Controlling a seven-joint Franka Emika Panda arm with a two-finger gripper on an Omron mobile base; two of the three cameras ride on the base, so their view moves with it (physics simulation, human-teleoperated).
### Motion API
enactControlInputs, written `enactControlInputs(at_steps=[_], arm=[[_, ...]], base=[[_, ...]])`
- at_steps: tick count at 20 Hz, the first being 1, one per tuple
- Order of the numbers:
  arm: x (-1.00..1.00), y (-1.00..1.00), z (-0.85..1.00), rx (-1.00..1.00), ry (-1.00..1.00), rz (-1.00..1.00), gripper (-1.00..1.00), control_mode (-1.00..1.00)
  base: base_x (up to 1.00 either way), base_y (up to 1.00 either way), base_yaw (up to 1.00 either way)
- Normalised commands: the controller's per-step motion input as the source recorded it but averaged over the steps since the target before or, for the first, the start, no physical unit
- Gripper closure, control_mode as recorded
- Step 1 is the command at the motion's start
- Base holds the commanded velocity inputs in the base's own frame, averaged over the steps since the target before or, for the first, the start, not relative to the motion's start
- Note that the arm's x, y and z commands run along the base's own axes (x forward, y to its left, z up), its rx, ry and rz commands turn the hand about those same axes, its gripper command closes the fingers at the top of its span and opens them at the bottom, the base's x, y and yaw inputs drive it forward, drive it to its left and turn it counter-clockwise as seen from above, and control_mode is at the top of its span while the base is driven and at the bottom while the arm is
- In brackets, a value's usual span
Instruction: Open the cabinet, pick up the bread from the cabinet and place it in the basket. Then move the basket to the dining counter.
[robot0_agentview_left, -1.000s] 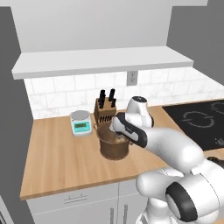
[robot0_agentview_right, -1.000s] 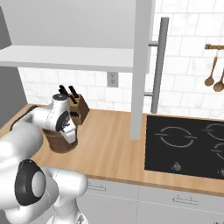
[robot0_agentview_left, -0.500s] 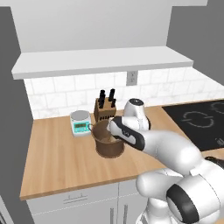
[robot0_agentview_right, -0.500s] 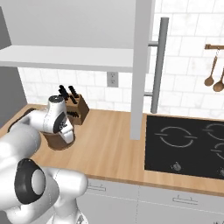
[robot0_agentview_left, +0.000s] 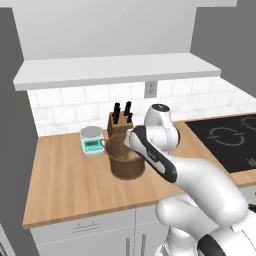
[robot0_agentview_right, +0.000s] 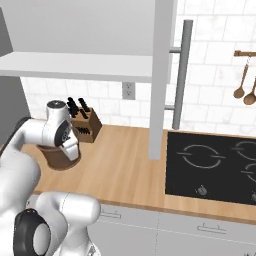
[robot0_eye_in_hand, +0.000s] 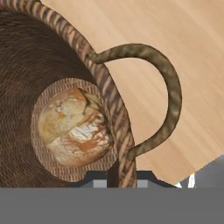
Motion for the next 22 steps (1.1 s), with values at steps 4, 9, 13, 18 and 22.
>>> enactControlInputs(at_steps=[4,9,13,18,22], arm=[[-0.68,-0.26,0.8,-0.02,-0.02,-0.05,1.0,-1.0],[-0.55,-0.63,0.71,-0.07,-0.05,-0.13,1.0,-1.0],[-0.41,-0.66,0.78,-0.09,-0.02,-0.17,1.0,-1.0],[-0.57,-0.64,0.69,-0.03,0.08,-0.16,1.0,-1.0],[-0.68,-0.05,0.76,0.01,-0.04,0.08,1.0,-1.0]], base=[[0.0,0.0,0.0],[0.0,0.0,0.0],[0.0,0.0,0.0],[0.0,0.0,0.0],[0.0,0.0,0.0]])
